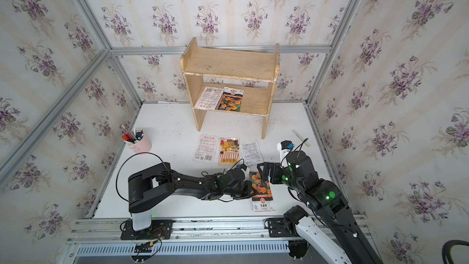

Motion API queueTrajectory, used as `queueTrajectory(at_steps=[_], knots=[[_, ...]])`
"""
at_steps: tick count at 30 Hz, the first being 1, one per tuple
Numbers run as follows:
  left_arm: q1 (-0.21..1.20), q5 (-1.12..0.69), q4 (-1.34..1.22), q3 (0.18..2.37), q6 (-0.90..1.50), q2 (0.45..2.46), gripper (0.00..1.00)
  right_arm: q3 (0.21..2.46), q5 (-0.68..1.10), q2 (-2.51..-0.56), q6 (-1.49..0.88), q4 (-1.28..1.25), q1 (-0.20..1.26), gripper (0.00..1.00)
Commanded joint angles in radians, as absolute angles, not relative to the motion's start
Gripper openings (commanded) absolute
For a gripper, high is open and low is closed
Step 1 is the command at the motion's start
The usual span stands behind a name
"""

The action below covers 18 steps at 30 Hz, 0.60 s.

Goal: Take the seed bag off the shelf
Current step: Place the seed packet at the center of the board.

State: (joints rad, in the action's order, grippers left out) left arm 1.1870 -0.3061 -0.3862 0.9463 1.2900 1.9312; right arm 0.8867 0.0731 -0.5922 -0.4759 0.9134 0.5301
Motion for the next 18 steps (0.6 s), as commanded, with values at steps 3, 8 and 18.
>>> queueTrajectory(at_steps=[3, 8, 18], knots=[[1.187, -0.29, -0.332, 0.966, 1.309, 1.956, 0.09, 0.884, 0.083, -0.585, -0.482, 0.89, 0.531, 1.0], [1.186, -0.269, -0.301, 0.973, 1.297, 1.953, 0.26, 0.872, 0.081, -0.577, -0.481, 0.888, 0.531, 1.0], [1.161, -0.21, -0.211, 0.941, 1.26, 1.886, 0.75, 0.849, 0.096, -0.561, -0.495, 0.872, 0.531, 1.0]])
